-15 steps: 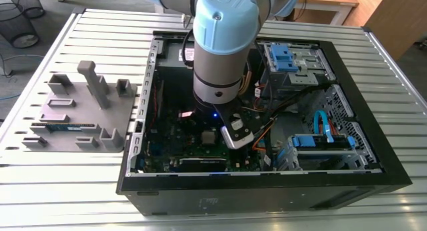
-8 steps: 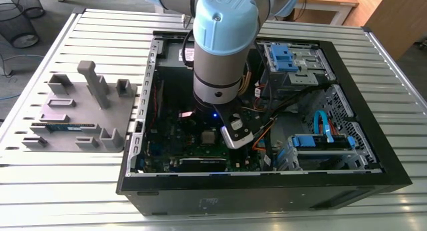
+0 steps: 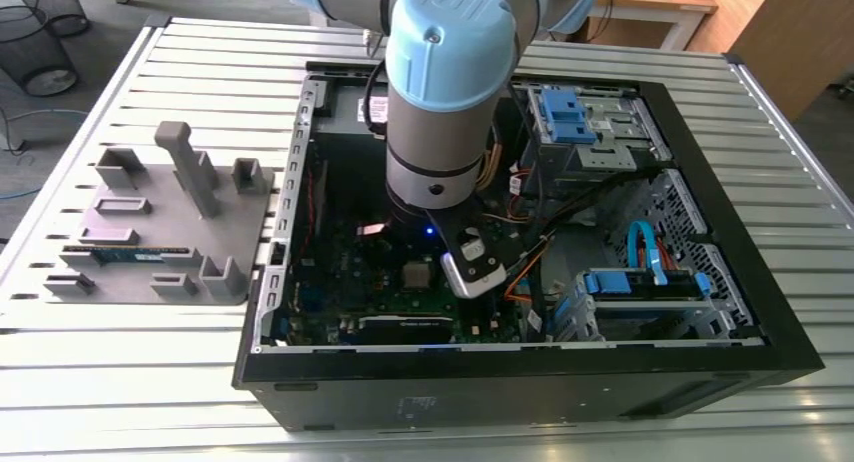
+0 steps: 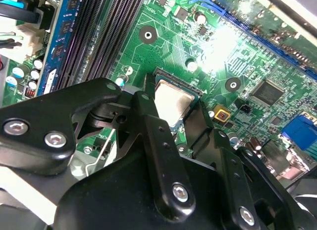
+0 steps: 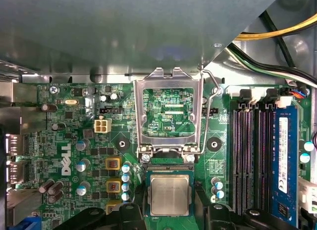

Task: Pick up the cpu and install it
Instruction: 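Place the cpu into insertion slot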

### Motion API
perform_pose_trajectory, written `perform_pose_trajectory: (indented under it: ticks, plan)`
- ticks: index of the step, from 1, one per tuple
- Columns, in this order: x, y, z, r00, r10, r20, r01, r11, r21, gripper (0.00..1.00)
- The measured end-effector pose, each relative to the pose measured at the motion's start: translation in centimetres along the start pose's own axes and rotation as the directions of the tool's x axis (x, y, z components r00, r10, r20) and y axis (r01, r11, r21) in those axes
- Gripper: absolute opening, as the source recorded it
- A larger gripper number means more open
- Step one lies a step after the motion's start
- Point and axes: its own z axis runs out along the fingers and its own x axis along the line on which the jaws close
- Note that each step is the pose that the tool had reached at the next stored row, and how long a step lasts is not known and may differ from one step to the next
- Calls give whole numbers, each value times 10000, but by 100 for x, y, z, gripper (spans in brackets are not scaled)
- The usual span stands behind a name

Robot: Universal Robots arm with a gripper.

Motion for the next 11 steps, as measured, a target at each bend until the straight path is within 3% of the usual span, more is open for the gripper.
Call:
perform_pose_trajectory:
  ticks: [11]
  plan:
    - [2, 0, 14, 10000, 1, -2, -1, 10000, 4, 47]
